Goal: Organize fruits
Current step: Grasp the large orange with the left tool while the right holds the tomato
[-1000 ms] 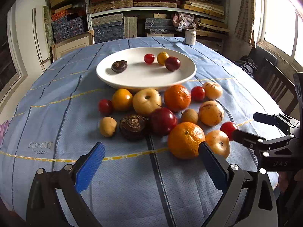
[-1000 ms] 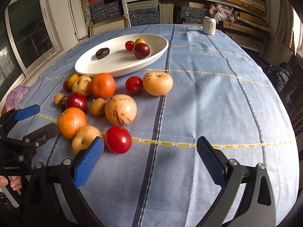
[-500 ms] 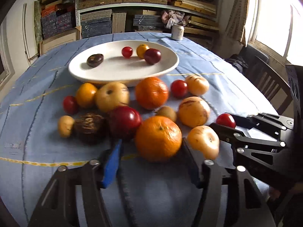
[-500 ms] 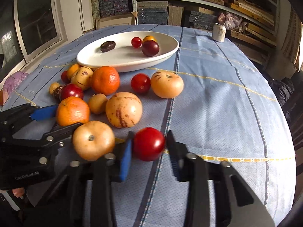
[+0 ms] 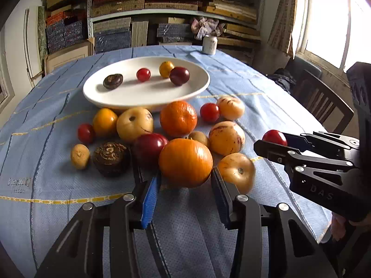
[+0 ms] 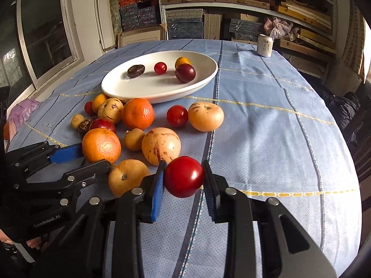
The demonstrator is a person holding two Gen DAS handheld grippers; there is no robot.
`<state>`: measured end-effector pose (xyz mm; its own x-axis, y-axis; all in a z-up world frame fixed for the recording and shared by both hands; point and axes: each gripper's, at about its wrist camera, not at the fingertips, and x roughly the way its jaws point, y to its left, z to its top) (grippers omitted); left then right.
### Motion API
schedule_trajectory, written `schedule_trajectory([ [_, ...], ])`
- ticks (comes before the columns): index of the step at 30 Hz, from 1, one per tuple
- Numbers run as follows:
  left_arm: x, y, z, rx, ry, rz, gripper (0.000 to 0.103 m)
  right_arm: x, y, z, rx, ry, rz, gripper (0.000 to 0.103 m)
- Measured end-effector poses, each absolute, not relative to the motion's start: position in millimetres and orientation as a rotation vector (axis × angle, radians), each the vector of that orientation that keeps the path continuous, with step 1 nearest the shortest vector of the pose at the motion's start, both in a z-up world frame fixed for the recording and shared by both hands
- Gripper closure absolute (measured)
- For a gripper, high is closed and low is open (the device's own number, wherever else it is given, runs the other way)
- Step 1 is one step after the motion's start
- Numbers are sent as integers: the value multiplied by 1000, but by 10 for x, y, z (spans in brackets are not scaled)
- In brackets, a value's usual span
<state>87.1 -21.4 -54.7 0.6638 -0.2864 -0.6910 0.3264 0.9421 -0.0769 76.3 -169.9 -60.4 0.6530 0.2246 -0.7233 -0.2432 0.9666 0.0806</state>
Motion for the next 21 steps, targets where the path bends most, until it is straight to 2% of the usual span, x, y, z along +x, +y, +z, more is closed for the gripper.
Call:
schedule_trajectory([
  [1, 847, -201, -526, 50, 763, -350, 62, 755, -1706, -588, -25, 813, 264, 73],
  [5, 796, -178, -452, 38, 734, -380, 81, 717, -1734, -521, -16, 793, 262, 73],
  [7, 797, -184, -456, 38, 736, -381, 81, 697, -1736, -507, -19, 790, 264, 73],
  [9, 798, -185, -458, 31, 734, -376, 75, 684, -1743, -508, -20, 789, 267, 73],
  [10, 829, -198, -473, 34, 737, -375, 68, 681, -1750, -512, -17, 790, 266, 73],
  [11, 840, -216, -491, 42, 743, -369, 48, 676, -1760, -522, -14, 792, 266, 73],
  [12, 866, -246, -520, 57, 746, -359, 37, 671, -1765, -531, -12, 793, 266, 73],
  [14, 915, -267, -548, 61, 725, -329, 33, 682, -1769, -550, -11, 798, 260, 73],
  [21, 986, -280, -568, 76, 742, -306, 34, 718, -1799, -586, -3, 820, 272, 73],
])
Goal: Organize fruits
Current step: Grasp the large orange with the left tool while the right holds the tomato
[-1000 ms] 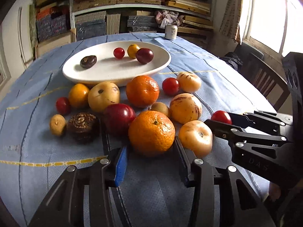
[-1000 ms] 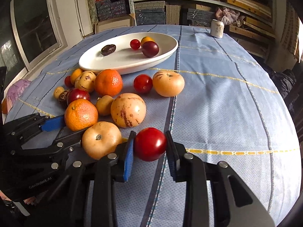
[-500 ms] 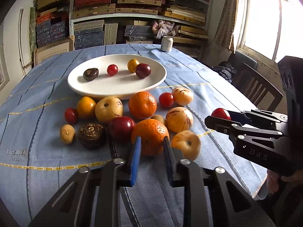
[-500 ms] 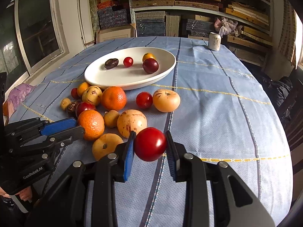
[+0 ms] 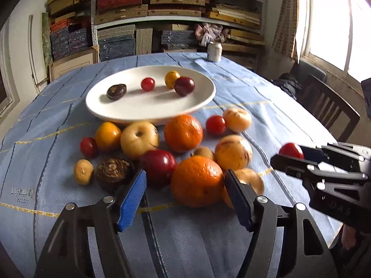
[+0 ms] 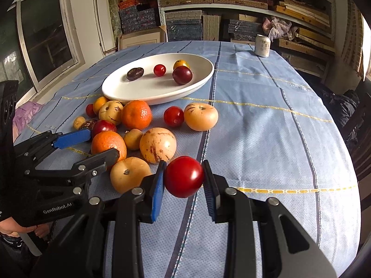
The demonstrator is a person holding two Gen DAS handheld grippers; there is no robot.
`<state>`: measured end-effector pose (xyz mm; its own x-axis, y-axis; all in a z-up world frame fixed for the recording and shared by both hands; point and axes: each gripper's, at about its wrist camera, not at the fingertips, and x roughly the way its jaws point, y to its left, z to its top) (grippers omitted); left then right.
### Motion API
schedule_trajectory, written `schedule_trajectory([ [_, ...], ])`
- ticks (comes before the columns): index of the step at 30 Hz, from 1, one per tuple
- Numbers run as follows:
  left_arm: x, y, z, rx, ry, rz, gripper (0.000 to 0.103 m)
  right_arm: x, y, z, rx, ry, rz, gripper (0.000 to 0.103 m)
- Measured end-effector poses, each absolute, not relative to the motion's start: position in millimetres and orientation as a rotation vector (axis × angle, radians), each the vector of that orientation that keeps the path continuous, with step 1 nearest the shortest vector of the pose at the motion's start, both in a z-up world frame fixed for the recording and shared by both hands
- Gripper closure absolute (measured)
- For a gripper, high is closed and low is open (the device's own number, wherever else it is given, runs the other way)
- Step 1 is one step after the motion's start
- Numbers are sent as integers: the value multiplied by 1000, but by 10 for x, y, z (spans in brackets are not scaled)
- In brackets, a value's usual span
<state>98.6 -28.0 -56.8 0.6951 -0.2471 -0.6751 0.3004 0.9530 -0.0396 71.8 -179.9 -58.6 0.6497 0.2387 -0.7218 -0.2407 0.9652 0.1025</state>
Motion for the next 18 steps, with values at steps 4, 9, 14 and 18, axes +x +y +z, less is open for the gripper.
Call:
schedule_trajectory([
  [4, 1064, -312, -744, 66, 817, -296, 31, 725, -1792, -594, 5, 820, 276, 73],
  [9, 1057, -347, -744, 69, 809, -310, 52, 703, -1797, -600, 0, 817, 274, 73],
  [14, 1019, -381, -725, 85, 812, -299, 55, 689, -1862, -568, 9, 810, 257, 73],
  [18, 962, -381, -699, 97, 821, -308, 55, 671, -1918, -532, 19, 799, 248, 73],
])
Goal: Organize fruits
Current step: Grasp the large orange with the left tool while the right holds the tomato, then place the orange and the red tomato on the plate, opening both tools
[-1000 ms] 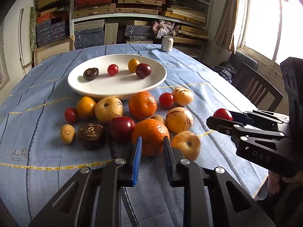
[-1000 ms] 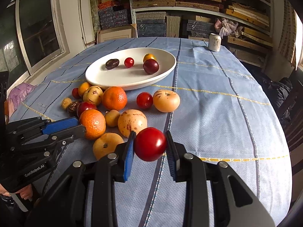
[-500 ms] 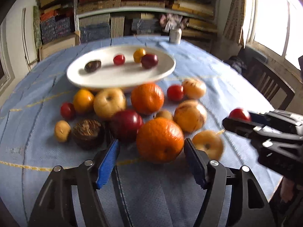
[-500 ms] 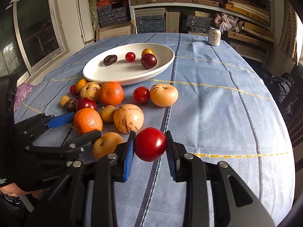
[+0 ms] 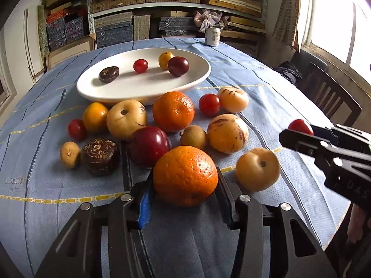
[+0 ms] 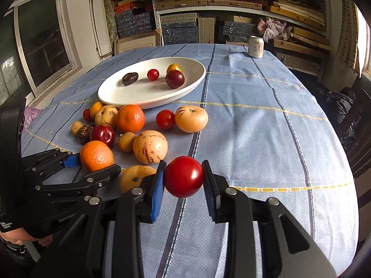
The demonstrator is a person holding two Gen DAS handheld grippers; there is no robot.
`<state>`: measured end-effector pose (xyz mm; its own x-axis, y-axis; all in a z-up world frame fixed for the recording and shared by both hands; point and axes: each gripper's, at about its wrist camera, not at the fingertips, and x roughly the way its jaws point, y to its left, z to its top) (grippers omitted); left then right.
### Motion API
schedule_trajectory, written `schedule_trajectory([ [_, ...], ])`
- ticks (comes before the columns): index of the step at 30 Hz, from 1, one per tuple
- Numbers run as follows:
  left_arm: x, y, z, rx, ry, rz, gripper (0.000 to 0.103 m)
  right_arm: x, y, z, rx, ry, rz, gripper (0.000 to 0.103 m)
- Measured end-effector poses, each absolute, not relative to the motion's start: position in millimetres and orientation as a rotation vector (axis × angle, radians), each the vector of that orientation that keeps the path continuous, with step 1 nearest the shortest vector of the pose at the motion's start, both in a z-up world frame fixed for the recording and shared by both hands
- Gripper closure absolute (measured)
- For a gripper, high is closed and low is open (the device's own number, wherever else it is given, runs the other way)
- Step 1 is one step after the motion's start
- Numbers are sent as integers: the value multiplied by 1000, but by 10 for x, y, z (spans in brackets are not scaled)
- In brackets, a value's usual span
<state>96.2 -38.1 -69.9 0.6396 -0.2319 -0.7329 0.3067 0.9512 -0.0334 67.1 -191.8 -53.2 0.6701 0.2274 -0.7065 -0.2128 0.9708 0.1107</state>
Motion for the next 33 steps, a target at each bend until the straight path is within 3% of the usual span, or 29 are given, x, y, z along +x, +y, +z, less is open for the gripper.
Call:
schedule_trajectory([
  [14, 932, -112, -242, 69, 735, -276, 55, 754, -1925, -271, 41, 742, 255, 73],
  [23, 1624, 245, -63, -7, 741, -221, 55, 1399, -1668, -15, -5, 704, 295, 73],
  [33, 2388, 537, -153, -41, 775, -194, 55, 2301, -1386, -202, -37, 763, 298, 73],
])
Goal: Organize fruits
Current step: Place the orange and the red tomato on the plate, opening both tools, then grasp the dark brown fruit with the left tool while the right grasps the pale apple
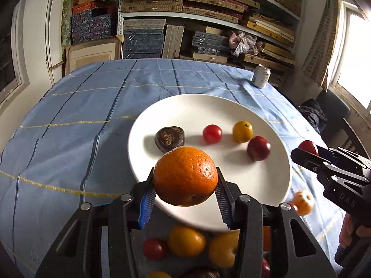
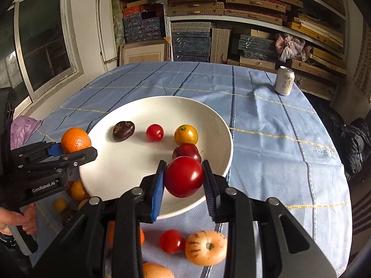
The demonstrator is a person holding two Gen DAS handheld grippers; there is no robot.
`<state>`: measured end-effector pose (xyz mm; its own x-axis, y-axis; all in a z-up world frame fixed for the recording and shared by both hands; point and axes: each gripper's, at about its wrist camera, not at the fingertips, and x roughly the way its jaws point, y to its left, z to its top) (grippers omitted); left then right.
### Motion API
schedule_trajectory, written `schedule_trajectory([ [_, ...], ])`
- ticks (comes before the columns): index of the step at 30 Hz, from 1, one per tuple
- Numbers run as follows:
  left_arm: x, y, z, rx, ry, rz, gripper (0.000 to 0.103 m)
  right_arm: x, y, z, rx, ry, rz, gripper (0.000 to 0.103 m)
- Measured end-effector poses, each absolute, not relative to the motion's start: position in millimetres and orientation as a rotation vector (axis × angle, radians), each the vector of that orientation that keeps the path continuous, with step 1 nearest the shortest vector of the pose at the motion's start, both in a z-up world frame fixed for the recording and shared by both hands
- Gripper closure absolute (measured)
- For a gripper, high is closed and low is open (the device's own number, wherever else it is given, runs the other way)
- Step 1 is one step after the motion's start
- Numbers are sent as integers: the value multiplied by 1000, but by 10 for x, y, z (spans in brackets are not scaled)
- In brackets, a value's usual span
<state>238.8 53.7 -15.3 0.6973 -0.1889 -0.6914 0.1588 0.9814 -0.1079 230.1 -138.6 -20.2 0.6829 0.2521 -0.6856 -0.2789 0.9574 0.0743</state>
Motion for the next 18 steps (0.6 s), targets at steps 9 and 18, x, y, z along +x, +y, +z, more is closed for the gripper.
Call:
schedule_trajectory([
  [9, 2439, 587, -197, -36, 770, -136, 3, 2386, -1386, -355, -16, 776, 241, 4],
  [18, 2145, 637, -123, -62, 756, -120, 3, 1994, -1660, -194, 32, 743, 225, 4],
])
